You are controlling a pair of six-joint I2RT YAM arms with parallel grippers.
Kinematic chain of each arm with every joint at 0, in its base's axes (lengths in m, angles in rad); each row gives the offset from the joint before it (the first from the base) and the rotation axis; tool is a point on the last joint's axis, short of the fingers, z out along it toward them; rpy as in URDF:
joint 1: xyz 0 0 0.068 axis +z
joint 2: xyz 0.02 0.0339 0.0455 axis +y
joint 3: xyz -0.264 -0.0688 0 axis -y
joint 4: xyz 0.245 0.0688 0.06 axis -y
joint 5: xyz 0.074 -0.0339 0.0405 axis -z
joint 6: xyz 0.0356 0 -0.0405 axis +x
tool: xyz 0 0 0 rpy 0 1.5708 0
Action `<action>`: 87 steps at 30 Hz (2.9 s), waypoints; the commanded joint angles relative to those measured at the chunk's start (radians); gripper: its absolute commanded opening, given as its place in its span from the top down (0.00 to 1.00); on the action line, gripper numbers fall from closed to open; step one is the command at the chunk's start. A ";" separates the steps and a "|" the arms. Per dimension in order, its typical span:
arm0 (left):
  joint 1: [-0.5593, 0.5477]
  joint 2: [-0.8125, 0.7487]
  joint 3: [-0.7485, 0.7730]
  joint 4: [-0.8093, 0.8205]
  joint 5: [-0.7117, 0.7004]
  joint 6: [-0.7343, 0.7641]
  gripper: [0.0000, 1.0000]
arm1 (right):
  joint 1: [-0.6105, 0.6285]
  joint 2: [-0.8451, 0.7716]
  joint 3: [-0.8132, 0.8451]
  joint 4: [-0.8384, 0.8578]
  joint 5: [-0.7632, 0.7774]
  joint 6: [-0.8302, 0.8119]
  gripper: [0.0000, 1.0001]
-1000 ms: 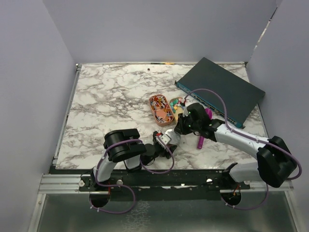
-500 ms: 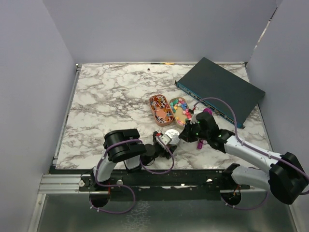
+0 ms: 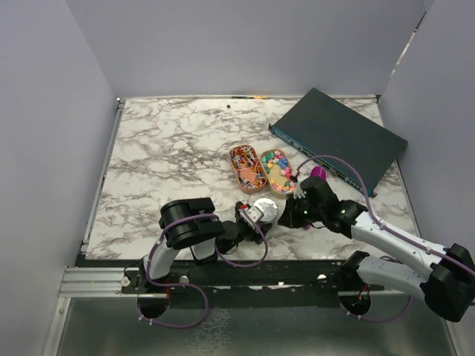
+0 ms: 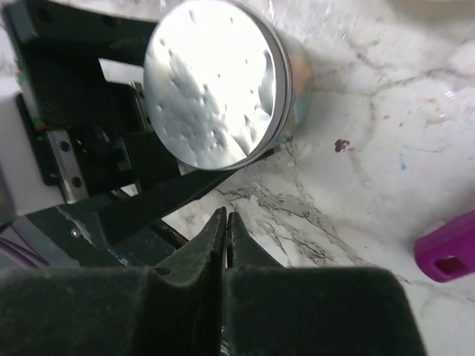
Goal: Pack the candies
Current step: Screw the bottle lid onto the packing bottle.
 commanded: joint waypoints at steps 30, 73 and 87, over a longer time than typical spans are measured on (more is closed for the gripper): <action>-0.010 0.187 -0.113 0.236 0.121 -0.133 0.58 | -0.050 0.396 0.363 0.020 0.088 -0.274 0.69; 0.042 0.166 -0.123 0.236 0.108 -0.160 0.59 | 0.000 0.244 0.017 0.050 -0.143 -0.067 0.94; 0.088 0.166 -0.083 0.211 0.102 -0.179 0.62 | 0.047 0.145 -0.084 0.056 -0.124 0.024 0.97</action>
